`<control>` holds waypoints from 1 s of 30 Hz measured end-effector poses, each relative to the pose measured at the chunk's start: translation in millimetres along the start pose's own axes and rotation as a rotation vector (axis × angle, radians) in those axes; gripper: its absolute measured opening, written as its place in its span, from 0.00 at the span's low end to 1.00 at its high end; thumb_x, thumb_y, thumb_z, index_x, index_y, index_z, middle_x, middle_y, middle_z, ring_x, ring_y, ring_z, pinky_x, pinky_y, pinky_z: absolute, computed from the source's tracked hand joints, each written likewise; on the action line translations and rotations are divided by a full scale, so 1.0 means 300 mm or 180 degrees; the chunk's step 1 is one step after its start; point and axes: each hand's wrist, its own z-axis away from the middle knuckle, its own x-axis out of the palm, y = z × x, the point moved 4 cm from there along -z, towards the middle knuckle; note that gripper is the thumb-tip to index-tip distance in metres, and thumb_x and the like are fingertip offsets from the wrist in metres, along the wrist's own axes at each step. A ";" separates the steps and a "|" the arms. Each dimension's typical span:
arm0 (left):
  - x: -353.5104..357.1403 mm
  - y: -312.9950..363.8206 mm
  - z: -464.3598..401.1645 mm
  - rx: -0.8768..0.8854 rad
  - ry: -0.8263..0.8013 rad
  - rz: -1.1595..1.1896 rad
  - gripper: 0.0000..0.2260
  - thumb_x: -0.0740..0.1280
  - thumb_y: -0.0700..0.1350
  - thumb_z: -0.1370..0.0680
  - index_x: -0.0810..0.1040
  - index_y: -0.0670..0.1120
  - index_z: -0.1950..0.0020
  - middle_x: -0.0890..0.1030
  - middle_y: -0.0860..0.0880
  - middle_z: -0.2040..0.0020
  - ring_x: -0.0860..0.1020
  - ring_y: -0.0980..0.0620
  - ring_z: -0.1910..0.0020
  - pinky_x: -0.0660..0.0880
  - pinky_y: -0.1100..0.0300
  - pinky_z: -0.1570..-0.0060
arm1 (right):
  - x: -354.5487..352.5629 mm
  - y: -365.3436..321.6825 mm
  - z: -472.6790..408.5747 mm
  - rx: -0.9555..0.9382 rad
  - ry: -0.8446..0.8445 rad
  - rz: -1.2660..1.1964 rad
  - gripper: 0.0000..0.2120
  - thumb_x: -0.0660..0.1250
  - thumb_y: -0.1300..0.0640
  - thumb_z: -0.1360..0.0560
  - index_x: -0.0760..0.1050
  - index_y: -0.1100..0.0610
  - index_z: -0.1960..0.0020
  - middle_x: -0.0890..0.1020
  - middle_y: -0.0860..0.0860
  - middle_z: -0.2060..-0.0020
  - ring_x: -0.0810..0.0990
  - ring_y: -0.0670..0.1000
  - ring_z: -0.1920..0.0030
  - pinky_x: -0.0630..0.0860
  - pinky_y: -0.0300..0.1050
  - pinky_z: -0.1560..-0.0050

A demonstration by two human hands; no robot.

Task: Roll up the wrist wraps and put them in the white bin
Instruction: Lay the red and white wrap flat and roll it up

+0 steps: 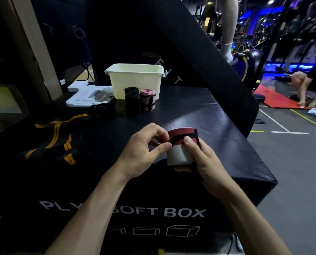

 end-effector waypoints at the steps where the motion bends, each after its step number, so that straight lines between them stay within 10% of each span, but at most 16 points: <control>1: 0.000 0.006 0.003 0.0040 -0.0018 -0.0041 0.09 0.75 0.38 0.23 0.82 0.47 0.45 0.80 0.52 0.50 0.80 0.47 0.48 0.79 0.57 0.46 | 0.000 0.000 -0.002 -0.0002 0.0006 0.0095 0.15 0.63 0.48 0.18 0.77 0.54 0.36 0.84 0.58 0.45 0.85 0.57 0.48 0.84 0.56 0.54; 13: 0.020 -0.008 0.011 -0.0313 0.0149 0.0081 0.05 0.75 0.46 0.22 0.80 0.48 0.51 0.83 0.52 0.60 0.82 0.54 0.61 0.80 0.55 0.57 | -0.004 -0.019 0.001 0.0068 0.0378 0.0468 0.15 0.66 0.46 0.20 0.74 0.54 0.37 0.84 0.55 0.47 0.86 0.52 0.52 0.84 0.54 0.59; 19: 0.002 -0.036 0.011 -0.0999 -0.0382 0.0551 0.22 0.70 0.66 0.25 0.76 0.60 0.34 0.80 0.56 0.37 0.81 0.58 0.40 0.78 0.62 0.41 | -0.020 -0.054 0.003 -0.0519 0.0123 0.1473 0.23 0.76 0.43 0.30 0.78 0.48 0.38 0.86 0.45 0.49 0.84 0.43 0.48 0.80 0.38 0.48; 23: 0.011 -0.039 0.023 -0.1233 -0.0672 0.0675 0.22 0.71 0.63 0.24 0.75 0.65 0.31 0.79 0.55 0.35 0.80 0.57 0.37 0.79 0.55 0.39 | -0.030 -0.039 0.004 -0.0690 0.0357 0.1854 0.37 0.79 0.33 0.40 0.76 0.44 0.35 0.84 0.41 0.47 0.81 0.36 0.45 0.76 0.32 0.45; 30: 0.016 -0.023 0.030 -0.1309 -0.0333 0.1359 0.19 0.72 0.50 0.22 0.76 0.56 0.32 0.78 0.49 0.34 0.83 0.54 0.43 0.81 0.54 0.46 | -0.049 -0.035 0.013 -0.0938 0.0632 0.1449 0.28 0.78 0.44 0.33 0.78 0.51 0.36 0.85 0.45 0.46 0.83 0.43 0.44 0.80 0.45 0.41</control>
